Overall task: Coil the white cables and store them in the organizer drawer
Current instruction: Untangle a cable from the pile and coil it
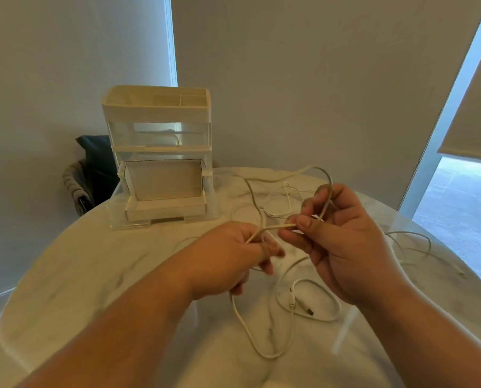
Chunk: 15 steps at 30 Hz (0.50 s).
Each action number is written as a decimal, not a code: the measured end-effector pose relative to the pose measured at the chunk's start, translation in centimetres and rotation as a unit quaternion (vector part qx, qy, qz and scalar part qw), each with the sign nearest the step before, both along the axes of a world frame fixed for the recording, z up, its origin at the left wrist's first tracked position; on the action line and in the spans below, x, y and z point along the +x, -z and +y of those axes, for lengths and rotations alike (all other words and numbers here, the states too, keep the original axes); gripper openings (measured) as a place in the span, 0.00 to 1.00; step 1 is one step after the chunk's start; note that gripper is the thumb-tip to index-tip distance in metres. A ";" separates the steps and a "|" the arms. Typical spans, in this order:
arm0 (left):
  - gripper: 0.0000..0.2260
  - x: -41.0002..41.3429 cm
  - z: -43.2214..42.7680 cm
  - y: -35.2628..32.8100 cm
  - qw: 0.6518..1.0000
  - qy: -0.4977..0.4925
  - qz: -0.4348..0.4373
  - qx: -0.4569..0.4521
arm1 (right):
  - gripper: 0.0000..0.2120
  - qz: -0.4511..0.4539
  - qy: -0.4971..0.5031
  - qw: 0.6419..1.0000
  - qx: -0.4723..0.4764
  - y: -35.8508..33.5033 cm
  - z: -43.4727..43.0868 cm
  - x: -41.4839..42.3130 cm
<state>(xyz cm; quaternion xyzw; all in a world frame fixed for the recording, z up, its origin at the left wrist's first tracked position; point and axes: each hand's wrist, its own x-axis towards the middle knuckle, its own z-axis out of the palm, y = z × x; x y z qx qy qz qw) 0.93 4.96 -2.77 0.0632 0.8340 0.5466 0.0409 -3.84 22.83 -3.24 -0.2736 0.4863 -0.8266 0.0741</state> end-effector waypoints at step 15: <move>0.13 0.4 -3.9 -3.1 0.914 -0.119 0.228 0.314 | 0.06 0.191 0.184 0.845 0.464 -1.4 3.6 -1.1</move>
